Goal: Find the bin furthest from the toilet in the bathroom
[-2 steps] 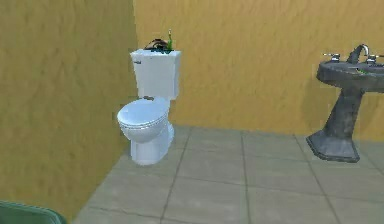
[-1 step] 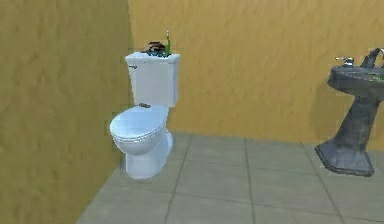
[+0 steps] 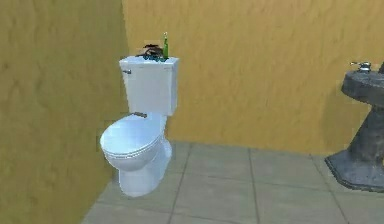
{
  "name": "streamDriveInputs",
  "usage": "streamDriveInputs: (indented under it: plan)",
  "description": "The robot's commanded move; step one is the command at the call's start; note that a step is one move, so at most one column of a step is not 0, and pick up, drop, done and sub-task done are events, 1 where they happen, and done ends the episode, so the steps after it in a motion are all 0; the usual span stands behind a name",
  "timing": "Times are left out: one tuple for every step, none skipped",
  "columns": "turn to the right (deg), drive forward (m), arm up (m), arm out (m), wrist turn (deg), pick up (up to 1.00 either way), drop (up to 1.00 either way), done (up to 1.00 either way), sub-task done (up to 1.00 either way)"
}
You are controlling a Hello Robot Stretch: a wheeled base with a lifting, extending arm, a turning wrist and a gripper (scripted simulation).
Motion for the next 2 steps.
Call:
streamDriveInputs:
  plan:
    - [21.0,0.0,0.0,0.0,0.0,0.0,0.0,0.0,0.0]
    - [0.0,0.9,0.0,0.0,0.0,0.0,0.0,0.0,0.0]
